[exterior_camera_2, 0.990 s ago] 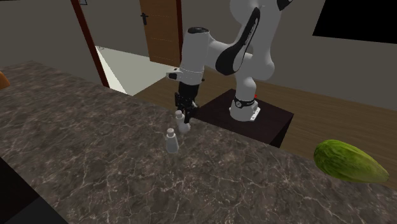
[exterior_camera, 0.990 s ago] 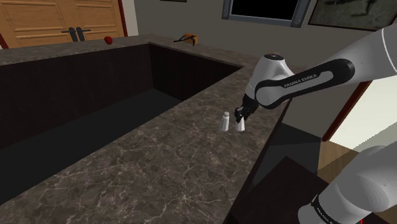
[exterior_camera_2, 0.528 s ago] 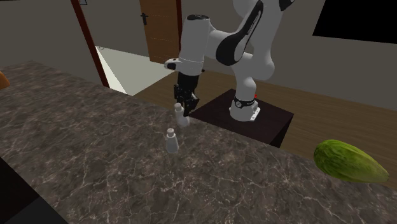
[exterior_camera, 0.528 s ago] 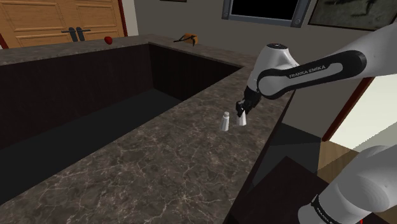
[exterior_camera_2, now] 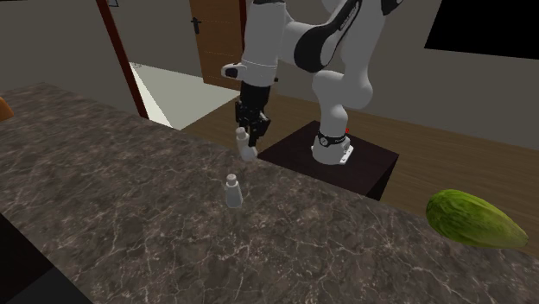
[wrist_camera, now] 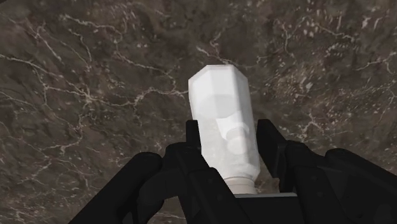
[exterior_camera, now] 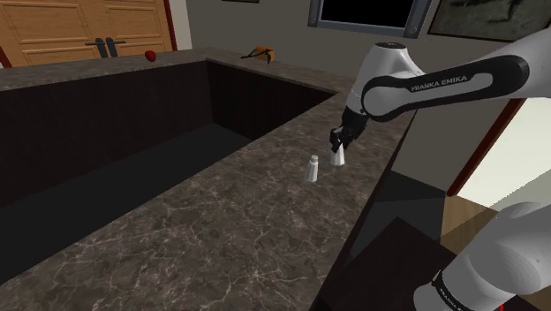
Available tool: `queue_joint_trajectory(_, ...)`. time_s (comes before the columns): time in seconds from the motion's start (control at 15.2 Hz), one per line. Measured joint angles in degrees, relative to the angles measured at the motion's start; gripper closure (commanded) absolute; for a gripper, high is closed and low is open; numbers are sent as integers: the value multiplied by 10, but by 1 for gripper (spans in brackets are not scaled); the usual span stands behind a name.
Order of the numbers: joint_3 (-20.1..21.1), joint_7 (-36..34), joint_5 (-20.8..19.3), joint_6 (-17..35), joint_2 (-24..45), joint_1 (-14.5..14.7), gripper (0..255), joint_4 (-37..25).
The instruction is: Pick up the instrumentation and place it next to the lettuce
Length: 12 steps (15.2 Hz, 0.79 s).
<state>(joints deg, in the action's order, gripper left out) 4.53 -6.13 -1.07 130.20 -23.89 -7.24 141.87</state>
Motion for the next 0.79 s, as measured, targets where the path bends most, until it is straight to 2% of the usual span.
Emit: queue_joint_trajectory(0.79,-2,5,2,-97,-22,1,255,-74)
